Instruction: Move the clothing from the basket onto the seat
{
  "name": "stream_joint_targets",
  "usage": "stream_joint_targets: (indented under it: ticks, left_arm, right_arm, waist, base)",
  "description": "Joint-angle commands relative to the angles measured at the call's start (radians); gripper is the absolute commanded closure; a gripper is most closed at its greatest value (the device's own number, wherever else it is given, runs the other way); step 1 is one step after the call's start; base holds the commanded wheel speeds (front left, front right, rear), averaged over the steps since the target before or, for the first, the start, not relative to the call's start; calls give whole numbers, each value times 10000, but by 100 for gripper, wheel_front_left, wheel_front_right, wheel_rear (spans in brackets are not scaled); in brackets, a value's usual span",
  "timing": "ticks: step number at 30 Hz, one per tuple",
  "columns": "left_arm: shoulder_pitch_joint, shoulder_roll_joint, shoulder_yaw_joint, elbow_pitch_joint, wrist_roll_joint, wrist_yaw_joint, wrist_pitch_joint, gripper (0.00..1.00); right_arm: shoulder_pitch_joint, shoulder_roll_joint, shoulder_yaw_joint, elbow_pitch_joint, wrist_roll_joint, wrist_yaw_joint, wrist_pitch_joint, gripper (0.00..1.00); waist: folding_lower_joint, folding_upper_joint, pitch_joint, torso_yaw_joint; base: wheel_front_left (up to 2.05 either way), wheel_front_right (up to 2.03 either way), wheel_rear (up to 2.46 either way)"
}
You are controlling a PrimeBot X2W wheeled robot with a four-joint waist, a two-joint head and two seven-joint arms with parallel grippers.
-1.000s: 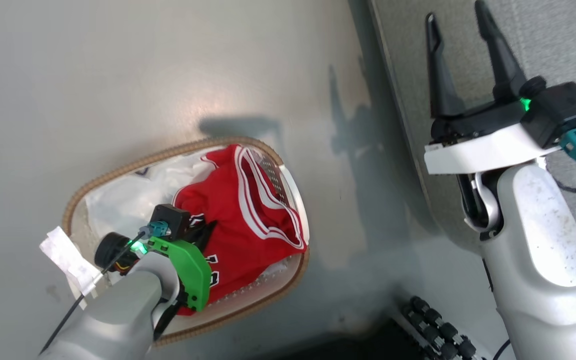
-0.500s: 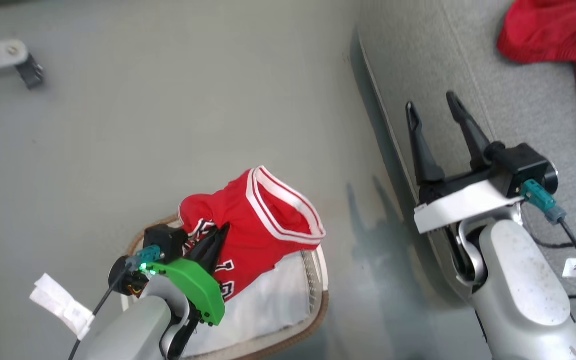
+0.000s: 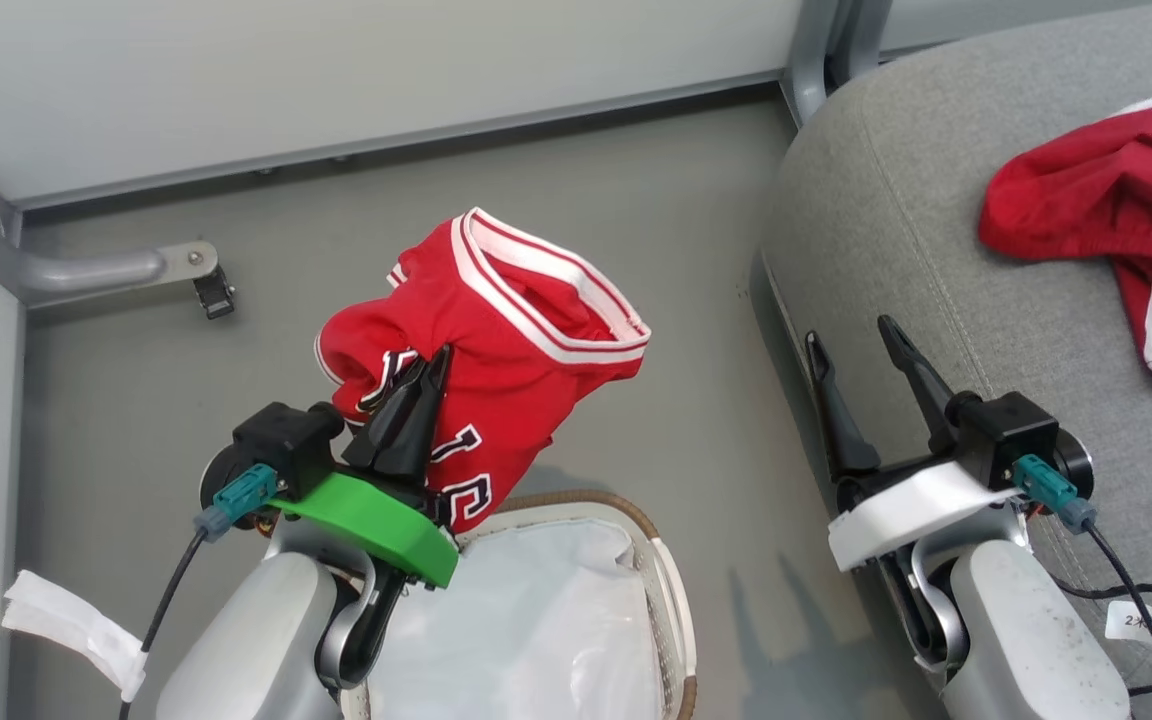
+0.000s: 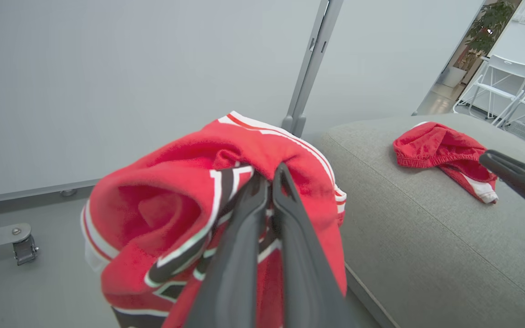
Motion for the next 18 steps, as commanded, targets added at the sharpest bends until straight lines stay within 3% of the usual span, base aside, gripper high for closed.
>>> stream_joint_targets:
  ticks: [1, 7, 18]
  left_arm:
    - [168, -42, 149, -260, 170, -26, -16, 100]
    - [208, -108, 502, -1179, 474, -26, -16, 100]
    - [346, -341, 206, -1862, 638, -26, -15, 100]
  right_arm:
    - [229, -37, 68, 66, 31, -14, -46, 0]
    - [418, -34, 664, 7, -48, -14, -48, 0]
    - [-1386, -45, 3877, -198, 419, -14, -46, 0]
  waist:
    - [1, 0, -746, 377]
    - [1, 0, -1034, 425]
    - [1, 0, -1075, 648]
  base:
    - [0, 0, 0]
    - [0, 0, 0]
    - [0, 0, 0]
